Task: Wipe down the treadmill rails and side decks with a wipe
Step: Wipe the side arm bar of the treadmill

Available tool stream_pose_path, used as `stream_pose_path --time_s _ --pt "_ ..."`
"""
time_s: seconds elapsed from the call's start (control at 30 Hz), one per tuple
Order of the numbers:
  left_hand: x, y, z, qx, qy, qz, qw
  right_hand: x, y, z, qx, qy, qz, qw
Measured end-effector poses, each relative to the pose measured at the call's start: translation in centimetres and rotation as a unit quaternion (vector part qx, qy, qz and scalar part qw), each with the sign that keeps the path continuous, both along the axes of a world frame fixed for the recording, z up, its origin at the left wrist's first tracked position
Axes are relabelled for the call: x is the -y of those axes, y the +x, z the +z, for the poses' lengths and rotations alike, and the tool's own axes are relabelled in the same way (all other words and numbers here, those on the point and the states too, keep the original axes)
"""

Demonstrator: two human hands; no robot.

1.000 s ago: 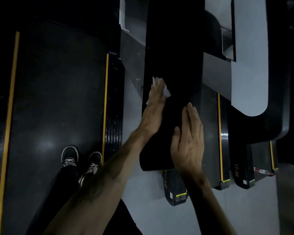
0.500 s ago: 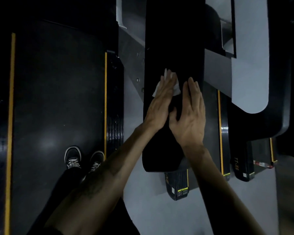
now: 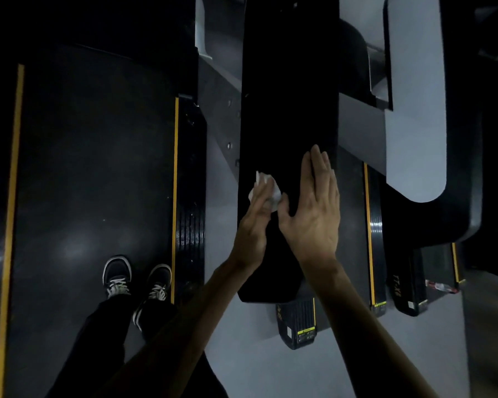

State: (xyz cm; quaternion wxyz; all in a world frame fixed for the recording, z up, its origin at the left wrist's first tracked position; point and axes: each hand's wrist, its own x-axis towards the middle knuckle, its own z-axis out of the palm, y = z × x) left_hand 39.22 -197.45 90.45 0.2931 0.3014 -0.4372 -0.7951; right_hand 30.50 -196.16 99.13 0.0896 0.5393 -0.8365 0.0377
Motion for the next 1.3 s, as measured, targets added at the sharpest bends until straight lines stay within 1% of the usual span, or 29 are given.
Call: stream_pose_path --time_s 0.07,0.17,0.27,0.43,0.57,0.67,0.73,0.8,0.9,1.0,1.1,1.13,1.2,1.23,1.3 --pt "1.0 -0.6 0.6 -0.018 -0.014 0.005 1.0 0.0 0.0 0.0 0.0 -0.003 0.001 1.0" --pt "3.5 -1.7 0.9 -0.015 -0.005 -0.002 1.0 0.0 0.0 0.0 0.005 -0.003 0.0 1.0" --pt "5.3 -2.6 -0.5 -0.012 0.007 -0.002 1.0 -0.1 -0.1 0.0 0.004 -0.006 0.0 1.0" --pt "4.4 -2.8 -2.2 0.029 0.03 0.014 0.999 -0.2 0.0 0.1 0.008 0.003 0.0 1.0" --pt "1.3 -2.4 -2.6 0.039 -0.064 0.039 0.996 -0.2 0.0 0.1 0.008 0.005 -0.001 1.0" --pt "-0.3 -2.1 -2.0 0.027 -0.075 0.046 0.996 -0.2 0.0 0.2 0.016 0.0 0.0 1.0" --pt "0.2 -2.4 -1.3 0.003 -0.113 0.057 0.992 -0.1 0.0 0.1 0.014 -0.005 0.002 1.0" --pt "1.7 -2.9 -0.8 0.005 -0.129 0.05 0.99 0.0 -0.1 0.0 0.007 -0.009 0.002 1.0" --pt "4.0 -3.5 -1.6 0.045 -0.09 0.024 0.995 0.0 -0.1 -0.1 0.001 0.005 -0.002 1.0" --pt "5.0 -4.0 -3.1 0.042 -0.032 0.026 0.998 -0.1 -0.2 0.0 -0.003 0.016 -0.004 1.0" --pt "4.7 -4.1 -2.7 0.051 0.014 0.03 0.998 0.0 -0.2 0.0 -0.004 0.014 -0.006 1.0" --pt "4.2 -3.9 -2.6 0.061 0.007 0.031 0.998 0.0 -0.1 0.0 -0.004 0.015 -0.007 1.0" --pt "2.8 -3.2 -2.3 0.091 -0.048 0.029 0.994 0.0 0.0 0.0 -0.004 0.016 -0.008 1.0" --pt "2.0 -2.7 -2.0 0.101 -0.057 0.022 0.993 0.0 0.0 0.0 -0.003 0.016 -0.007 1.0" --pt "0.5 -1.7 -1.3 0.081 -0.024 0.005 0.996 0.0 0.0 0.0 0.001 0.015 -0.004 1.0"
